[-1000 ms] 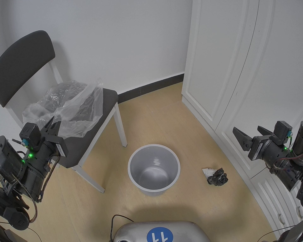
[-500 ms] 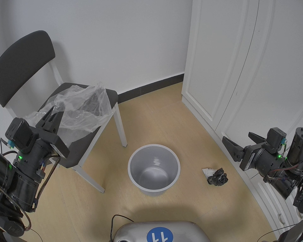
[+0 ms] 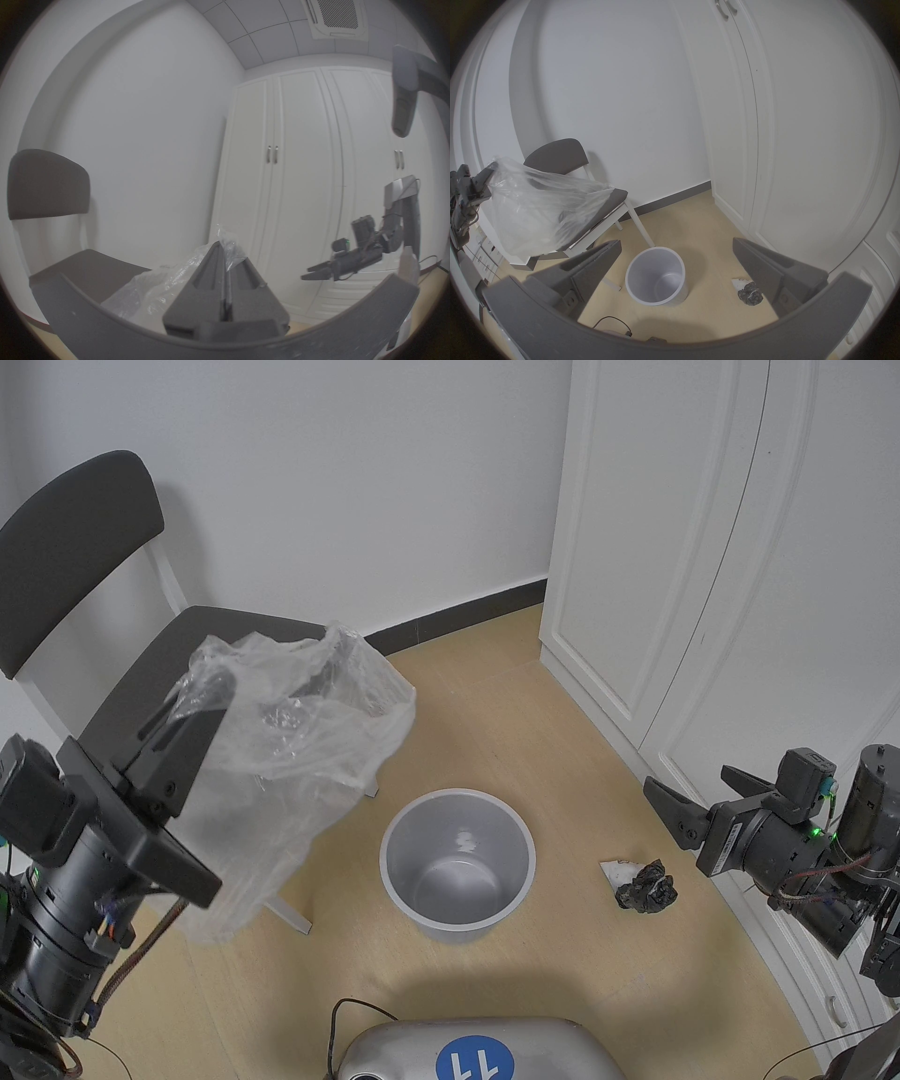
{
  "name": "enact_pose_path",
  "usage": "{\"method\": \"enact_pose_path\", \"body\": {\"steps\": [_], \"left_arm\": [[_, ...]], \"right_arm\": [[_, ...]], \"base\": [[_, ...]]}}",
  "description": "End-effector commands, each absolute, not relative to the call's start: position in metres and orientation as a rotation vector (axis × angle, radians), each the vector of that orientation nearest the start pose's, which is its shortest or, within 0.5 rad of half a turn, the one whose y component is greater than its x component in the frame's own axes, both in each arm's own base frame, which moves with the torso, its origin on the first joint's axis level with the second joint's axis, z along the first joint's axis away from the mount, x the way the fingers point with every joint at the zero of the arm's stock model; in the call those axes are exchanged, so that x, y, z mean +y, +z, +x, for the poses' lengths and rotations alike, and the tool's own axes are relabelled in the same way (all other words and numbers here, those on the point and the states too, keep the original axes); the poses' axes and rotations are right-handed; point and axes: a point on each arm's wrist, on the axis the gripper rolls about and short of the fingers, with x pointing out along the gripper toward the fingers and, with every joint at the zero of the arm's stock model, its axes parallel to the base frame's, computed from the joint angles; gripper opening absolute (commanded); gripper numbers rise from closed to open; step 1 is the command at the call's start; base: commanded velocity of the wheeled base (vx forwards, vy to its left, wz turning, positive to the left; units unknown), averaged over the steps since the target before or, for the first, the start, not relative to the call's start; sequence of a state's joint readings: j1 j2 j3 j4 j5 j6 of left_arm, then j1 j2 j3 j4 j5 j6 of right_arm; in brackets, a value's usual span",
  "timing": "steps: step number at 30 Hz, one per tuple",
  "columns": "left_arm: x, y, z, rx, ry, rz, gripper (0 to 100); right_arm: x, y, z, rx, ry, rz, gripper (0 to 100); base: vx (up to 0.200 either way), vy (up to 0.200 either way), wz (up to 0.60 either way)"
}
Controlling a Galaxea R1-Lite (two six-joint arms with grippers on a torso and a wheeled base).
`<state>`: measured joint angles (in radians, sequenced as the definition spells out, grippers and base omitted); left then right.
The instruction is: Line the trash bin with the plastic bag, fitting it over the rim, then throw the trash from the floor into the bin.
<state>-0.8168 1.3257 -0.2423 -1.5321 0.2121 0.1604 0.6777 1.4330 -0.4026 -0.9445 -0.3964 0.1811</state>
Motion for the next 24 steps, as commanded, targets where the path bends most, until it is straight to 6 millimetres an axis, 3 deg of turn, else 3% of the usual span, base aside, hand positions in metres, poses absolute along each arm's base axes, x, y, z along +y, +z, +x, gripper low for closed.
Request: {"method": "enact_pose_path", "body": {"steps": [1, 15, 24], "left_arm": [[-0.119, 0.208, 0.108, -0.424, -0.638, -0.061, 0], [-0.115, 0.182, 0.094, -0.35, -0.835, -0.006, 0], [-0.113, 0.184, 0.088, -0.356, -0.888, -0.045, 0]], "right_arm": [[0.13, 0.174, 0.174, 0.116, 0.285, 0.13, 100], [0.128, 0.174, 0.173, 0.118, 0.305, 0.131, 100], [0.126, 0.149, 0.171, 0.227, 0.362, 0.077, 100]], "base": [[0.0, 0.0, 0.0], [0.0, 0.0, 0.0], [0.0, 0.0, 0.0]]}}
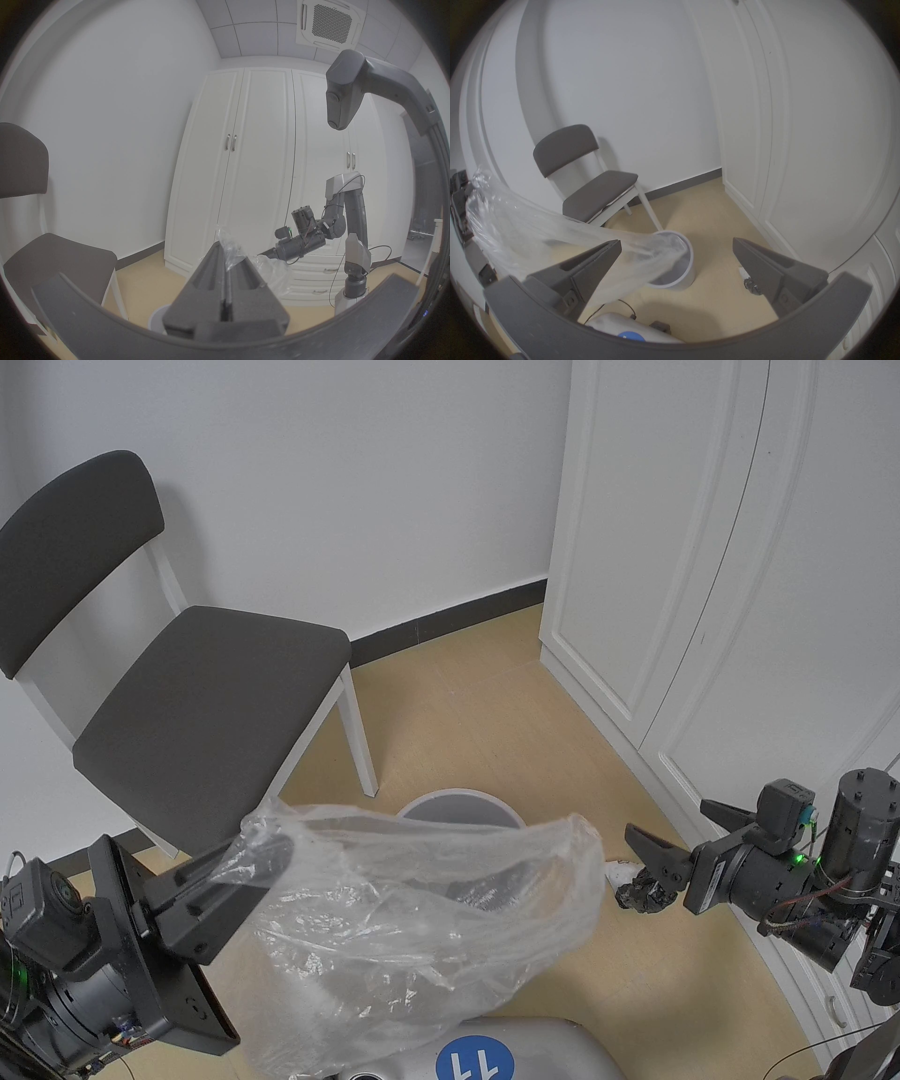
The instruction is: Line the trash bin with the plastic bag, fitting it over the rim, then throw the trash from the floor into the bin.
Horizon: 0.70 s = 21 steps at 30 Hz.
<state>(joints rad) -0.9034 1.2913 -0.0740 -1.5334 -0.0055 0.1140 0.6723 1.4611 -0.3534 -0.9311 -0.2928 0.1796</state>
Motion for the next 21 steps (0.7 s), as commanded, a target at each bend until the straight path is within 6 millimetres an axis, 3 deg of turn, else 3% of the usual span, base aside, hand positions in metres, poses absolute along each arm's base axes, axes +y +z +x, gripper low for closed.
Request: {"method": "enact_pose_path", "body": {"steps": [1, 9, 21], "left_arm": [[-0.113, 0.184, 0.087, -0.357, -0.891, -0.046, 0], [-0.113, 0.187, 0.086, -0.374, -0.9, -0.057, 0], [-0.112, 0.194, 0.084, -0.392, -0.906, -0.101, 0]], "right_arm": [[0.126, 0.147, 0.17, 0.237, 0.364, 0.071, 100], [0.118, 0.111, 0.153, 0.36, 0.484, -0.126, 100], [0.129, 0.103, 0.123, 0.383, 0.658, -0.173, 100]], "base": [[0.0, 0.0, 0.0], [0.0, 0.0, 0.0], [0.0, 0.0, 0.0]]}}
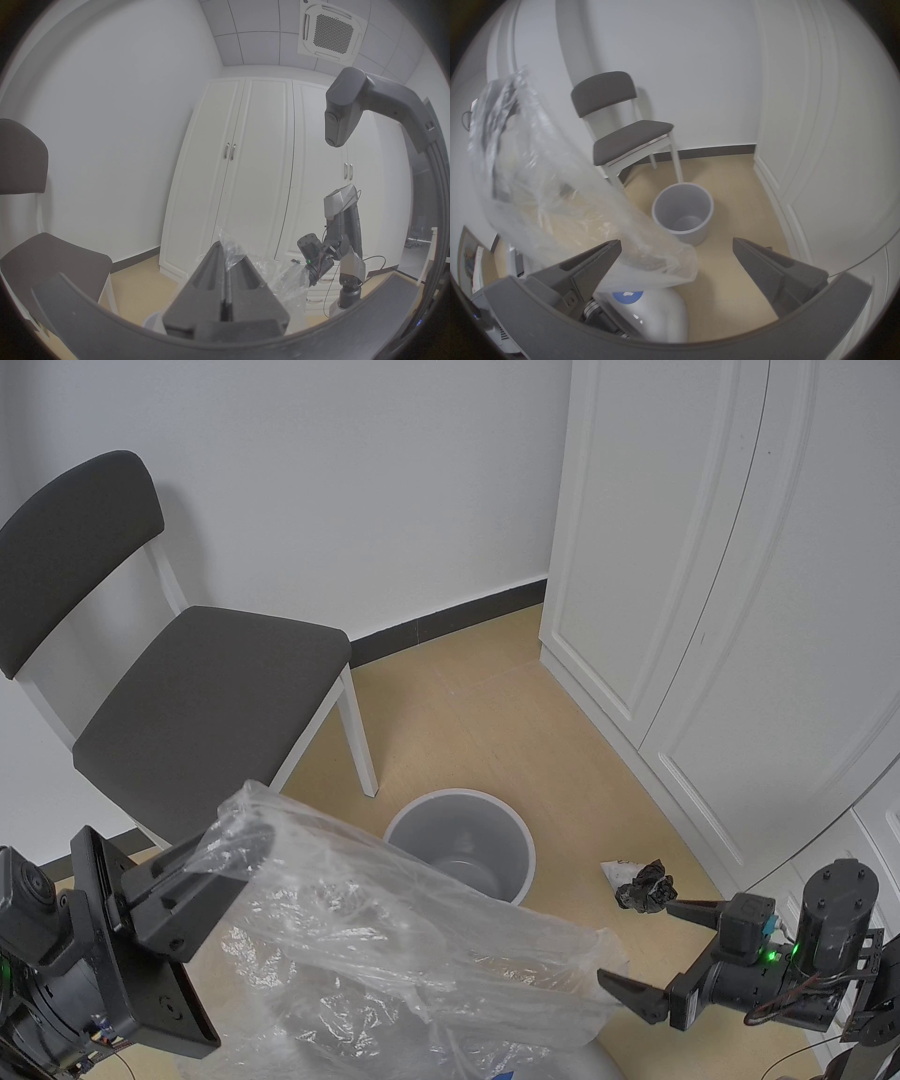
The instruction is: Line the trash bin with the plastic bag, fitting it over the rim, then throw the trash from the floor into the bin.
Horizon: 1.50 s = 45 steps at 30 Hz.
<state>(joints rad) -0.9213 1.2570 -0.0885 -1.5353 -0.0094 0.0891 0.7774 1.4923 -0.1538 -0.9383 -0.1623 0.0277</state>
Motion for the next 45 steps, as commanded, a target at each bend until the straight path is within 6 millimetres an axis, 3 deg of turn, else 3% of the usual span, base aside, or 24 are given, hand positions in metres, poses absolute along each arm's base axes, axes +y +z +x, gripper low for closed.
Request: {"method": "enact_pose_path", "body": {"steps": [1, 11, 19, 28, 35, 45], "left_arm": [[-0.113, 0.196, 0.084, -0.396, -0.91, -0.114, 0], [-0.111, 0.199, 0.079, -0.399, -0.94, -0.168, 0], [-0.11, 0.198, 0.078, -0.398, -0.94, -0.167, 0], [-0.109, 0.202, 0.077, -0.417, -0.944, -0.176, 0], [-0.11, 0.205, 0.078, -0.421, -0.946, -0.192, 0], [-0.11, 0.209, 0.078, -0.43, -0.949, -0.223, 0]], "right_arm": [[0.131, 0.1, 0.118, 0.398, 0.696, -0.183, 100], [0.135, 0.096, 0.118, 0.421, 0.724, -0.19, 100], [0.148, 0.105, 0.15, 0.423, 0.61, 0.027, 100], [0.152, 0.073, 0.187, 0.52, 0.5, 0.051, 100], [0.155, 0.058, 0.198, 0.523, 0.485, 0.074, 100], [0.149, 0.054, 0.207, 0.484, 0.579, 0.238, 100]], "base": [[0.0, 0.0, 0.0], [0.0, 0.0, 0.0], [0.0, 0.0, 0.0], [0.0, 0.0, 0.0], [0.0, 0.0, 0.0], [0.0, 0.0, 0.0]]}}
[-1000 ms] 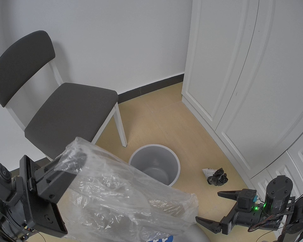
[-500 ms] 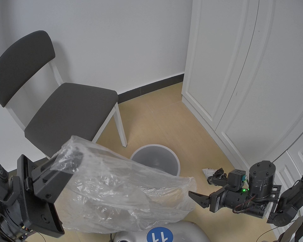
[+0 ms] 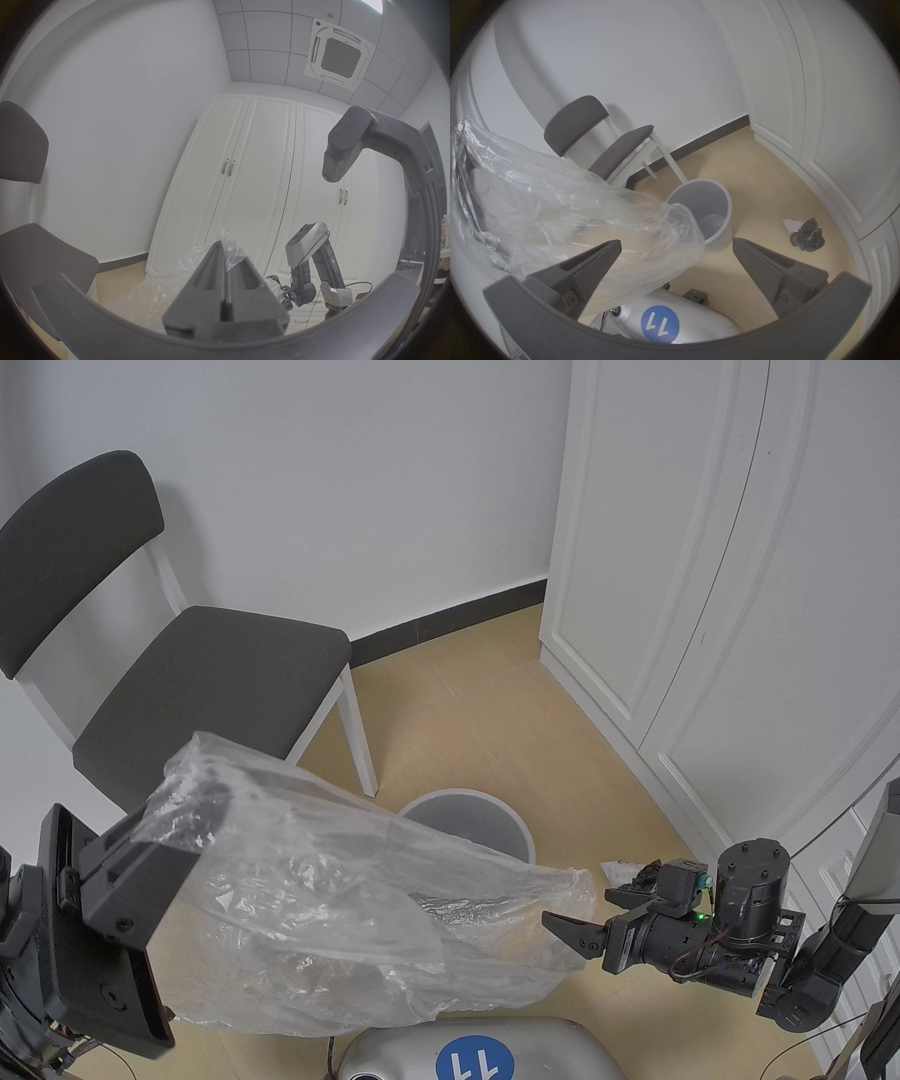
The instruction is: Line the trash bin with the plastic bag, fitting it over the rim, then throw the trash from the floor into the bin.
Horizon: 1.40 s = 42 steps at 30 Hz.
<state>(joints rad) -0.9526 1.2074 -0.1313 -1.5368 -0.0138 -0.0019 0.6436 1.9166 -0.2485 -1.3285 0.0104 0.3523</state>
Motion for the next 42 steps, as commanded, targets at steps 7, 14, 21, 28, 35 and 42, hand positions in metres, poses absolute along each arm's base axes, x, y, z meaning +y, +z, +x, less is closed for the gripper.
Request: {"method": "enact_pose_path", "body": {"steps": [7, 14, 21, 28, 35, 42], "left_arm": [[-0.109, 0.211, 0.077, -0.441, -0.948, -0.229, 0], [-0.109, 0.213, 0.077, -0.447, -0.948, -0.232, 0], [-0.109, 0.212, 0.077, -0.445, -0.95, -0.233, 0], [-0.109, 0.212, 0.077, -0.441, -0.95, -0.238, 0], [-0.109, 0.212, 0.077, -0.439, -0.95, -0.237, 0], [-0.109, 0.212, 0.077, -0.439, -0.95, -0.237, 0]], "right_arm": [[0.149, 0.054, 0.204, 0.443, 0.653, 0.355, 100], [0.148, 0.035, 0.204, 0.511, 0.633, 0.325, 100], [0.148, 0.038, 0.204, 0.5, 0.636, 0.329, 100], [0.148, 0.046, 0.202, 0.469, 0.65, 0.335, 100], [0.146, 0.058, 0.2, 0.426, 0.659, 0.353, 100], [0.147, 0.057, 0.201, 0.425, 0.652, 0.345, 0]], "base": [[0.0, 0.0, 0.0], [0.0, 0.0, 0.0], [0.0, 0.0, 0.0], [0.0, 0.0, 0.0], [0.0, 0.0, 0.0], [0.0, 0.0, 0.0]]}}
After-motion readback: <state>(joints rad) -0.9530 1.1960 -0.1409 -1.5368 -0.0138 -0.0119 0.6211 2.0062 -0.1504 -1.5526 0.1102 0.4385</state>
